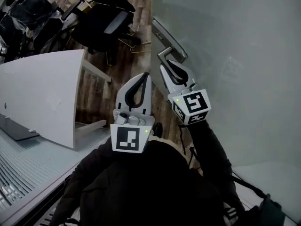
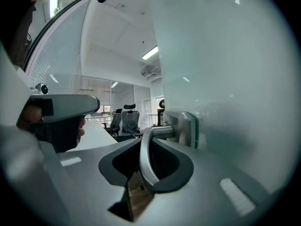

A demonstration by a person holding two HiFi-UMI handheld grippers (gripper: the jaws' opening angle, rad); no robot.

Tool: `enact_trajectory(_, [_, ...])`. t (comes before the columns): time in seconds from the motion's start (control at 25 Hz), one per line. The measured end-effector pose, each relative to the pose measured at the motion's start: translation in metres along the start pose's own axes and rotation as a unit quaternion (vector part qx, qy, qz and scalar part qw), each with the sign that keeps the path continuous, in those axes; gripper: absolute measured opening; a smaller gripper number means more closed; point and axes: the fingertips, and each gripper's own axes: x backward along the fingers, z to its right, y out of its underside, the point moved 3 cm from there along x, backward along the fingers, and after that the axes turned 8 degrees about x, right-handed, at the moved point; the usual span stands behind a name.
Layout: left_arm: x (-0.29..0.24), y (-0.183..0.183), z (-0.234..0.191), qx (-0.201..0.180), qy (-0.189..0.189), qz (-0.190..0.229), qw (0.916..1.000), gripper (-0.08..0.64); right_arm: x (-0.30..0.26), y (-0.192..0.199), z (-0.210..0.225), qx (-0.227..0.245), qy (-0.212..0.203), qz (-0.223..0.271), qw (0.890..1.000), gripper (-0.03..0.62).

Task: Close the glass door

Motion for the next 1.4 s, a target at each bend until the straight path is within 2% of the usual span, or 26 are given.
enact_trajectory(0.28, [0.018, 0.010, 0.020, 0.005, -0.064, -0.018, 0.9978, -0.003, 0.004, -0.004, -0.003, 0.005, -0.050, 0.006, 0.999, 0.063])
enact_trajectory(0.4, [0.023, 0.002, 0.020, 0.009, -0.085, -0.012, 0.9962, -0.003, 0.004, -0.007, -0.009, 0.001, -0.069, 0.004, 0.998, 0.064])
enact_trajectory(0.64, [0.092, 0.001, -0.005, 0.011, -0.096, 0.004, 0.9953, -0.003, 0.013, -0.004, -0.077, 0.015, -0.087, 0.009, 0.996, 0.063])
enact_trajectory(0.84, [0.121, -0.003, -0.013, 0.006, -0.102, -0.003, 0.9947, -0.003, 0.021, -0.005, -0.096, 0.010, -0.102, 0.009, 0.995, 0.063])
enact_trajectory(1.04, [0.160, -0.007, -0.009, 0.001, -0.108, -0.012, 0.9941, -0.003, 0.035, -0.011, -0.137, 0.013, -0.125, 0.010, 0.992, 0.063])
enact_trajectory(1.4, [0.214, 0.001, 0.013, 0.004, -0.172, -0.011, 0.9850, -0.003, 0.058, -0.011, -0.189, 0.023, -0.181, 0.024, 0.983, 0.063])
